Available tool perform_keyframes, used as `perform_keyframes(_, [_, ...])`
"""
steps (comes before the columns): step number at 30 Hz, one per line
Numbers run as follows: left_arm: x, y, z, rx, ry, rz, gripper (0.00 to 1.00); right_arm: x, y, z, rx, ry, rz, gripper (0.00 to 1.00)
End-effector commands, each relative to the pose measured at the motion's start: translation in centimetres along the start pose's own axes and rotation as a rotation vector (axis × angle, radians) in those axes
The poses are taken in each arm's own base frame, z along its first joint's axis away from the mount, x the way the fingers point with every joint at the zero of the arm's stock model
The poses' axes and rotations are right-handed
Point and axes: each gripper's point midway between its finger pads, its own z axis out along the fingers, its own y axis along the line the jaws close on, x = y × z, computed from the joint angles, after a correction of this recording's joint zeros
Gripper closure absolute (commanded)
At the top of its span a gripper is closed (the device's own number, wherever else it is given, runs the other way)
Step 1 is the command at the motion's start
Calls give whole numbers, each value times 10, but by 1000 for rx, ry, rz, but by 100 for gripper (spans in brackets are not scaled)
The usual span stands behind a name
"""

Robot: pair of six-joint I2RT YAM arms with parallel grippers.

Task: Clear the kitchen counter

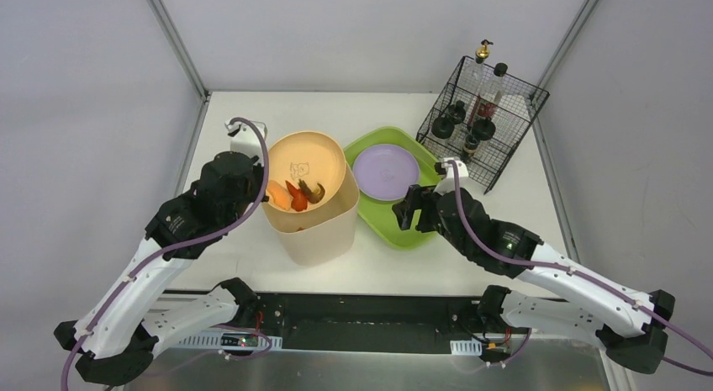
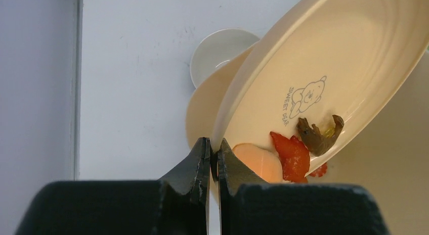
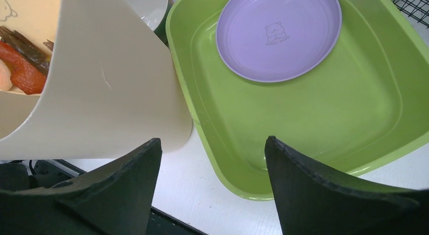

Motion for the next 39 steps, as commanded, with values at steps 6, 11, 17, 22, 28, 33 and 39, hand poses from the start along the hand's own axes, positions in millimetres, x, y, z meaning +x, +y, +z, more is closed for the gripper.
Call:
perform_keyframes(6, [-24,3,-19,10,-178,26,100,-8,16,14,-38,-28,-17,22])
perform_keyframes(11, [-31,-3,-24,40,-220,54,100,-21,25,12,-57,-43,-37,22])
perform_keyframes(17, [-36,-13,-25,55,-254,154,100,-38,38,9,-100,-66,-87,22])
perform_keyframes(22, [-44,-22,-23,40,-269,240,100,-49,53,7,-154,-77,-113,21])
perform_keyframes(28, [-53,-29,-22,17,-306,342,100,-75,75,-5,-259,-146,-195,21])
perform_keyframes(33, [-60,-34,-24,52,-375,402,100,-104,96,-16,-362,-254,-383,20])
perform_keyframes(39, [-68,-29,-37,89,-428,371,100,-127,111,-17,-396,-351,-475,19])
